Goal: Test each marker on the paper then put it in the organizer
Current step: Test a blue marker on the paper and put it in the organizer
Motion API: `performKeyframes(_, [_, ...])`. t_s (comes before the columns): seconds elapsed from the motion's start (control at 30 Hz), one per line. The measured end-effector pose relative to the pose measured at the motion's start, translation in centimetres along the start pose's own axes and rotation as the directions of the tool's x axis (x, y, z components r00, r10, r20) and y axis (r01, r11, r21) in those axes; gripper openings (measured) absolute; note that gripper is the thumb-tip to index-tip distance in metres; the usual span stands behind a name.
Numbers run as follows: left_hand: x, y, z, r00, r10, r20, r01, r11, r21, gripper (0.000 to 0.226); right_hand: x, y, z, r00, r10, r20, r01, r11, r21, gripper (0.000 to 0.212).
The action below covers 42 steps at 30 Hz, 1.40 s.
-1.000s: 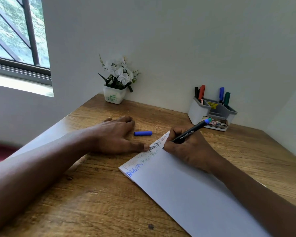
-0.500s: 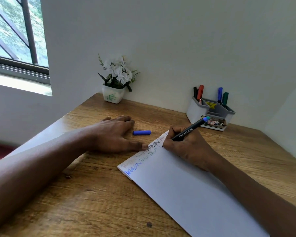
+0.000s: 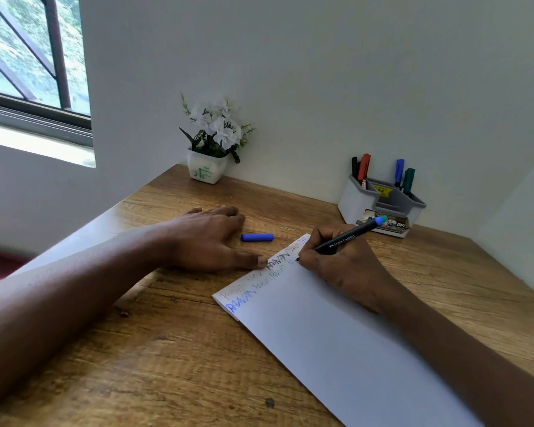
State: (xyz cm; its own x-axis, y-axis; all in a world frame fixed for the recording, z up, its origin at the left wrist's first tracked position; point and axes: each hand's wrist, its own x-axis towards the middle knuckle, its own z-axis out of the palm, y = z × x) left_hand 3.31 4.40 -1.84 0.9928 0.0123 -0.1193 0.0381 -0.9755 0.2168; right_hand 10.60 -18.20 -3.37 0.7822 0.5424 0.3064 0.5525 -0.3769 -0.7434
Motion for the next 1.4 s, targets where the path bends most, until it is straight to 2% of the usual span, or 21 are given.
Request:
performKeyframes(0.37, [0.08, -0.03, 0.01, 1.000, -0.015, 0.014, 0.015, 1.000, 0.004, 0.100, -0.06, -0.03, -0.24, 0.999, 0.017, 0.031, -0.016, 1.000, -0.027, 0.009])
performKeyframes(0.77, [-0.05, -0.02, -0.03, 1.000, -0.007, 0.010, 0.006, 1.000, 0.006, 0.098, 0.04, -0.01, -0.07, 0.999, -0.033, -0.019, 0.032, 0.998, -0.047, 0.014])
performKeyframes(1.23, [-0.01, 0.00, -0.06, 1.000, -0.006, 0.005, 0.006, 1.000, 0.008, 0.097, 0.04, 0.10, -0.23, 0.999, 0.039, -0.012, -0.039, 0.999, 0.012, 0.016])
performKeyframes(1.4, [-0.04, -0.04, 0.00, 1.000, -0.001, 0.003, 0.001, 1.000, 0.007, 0.097, 0.06, 0.20, -0.19, 0.997, 0.052, -0.060, -0.051, 0.999, 0.017, 0.010])
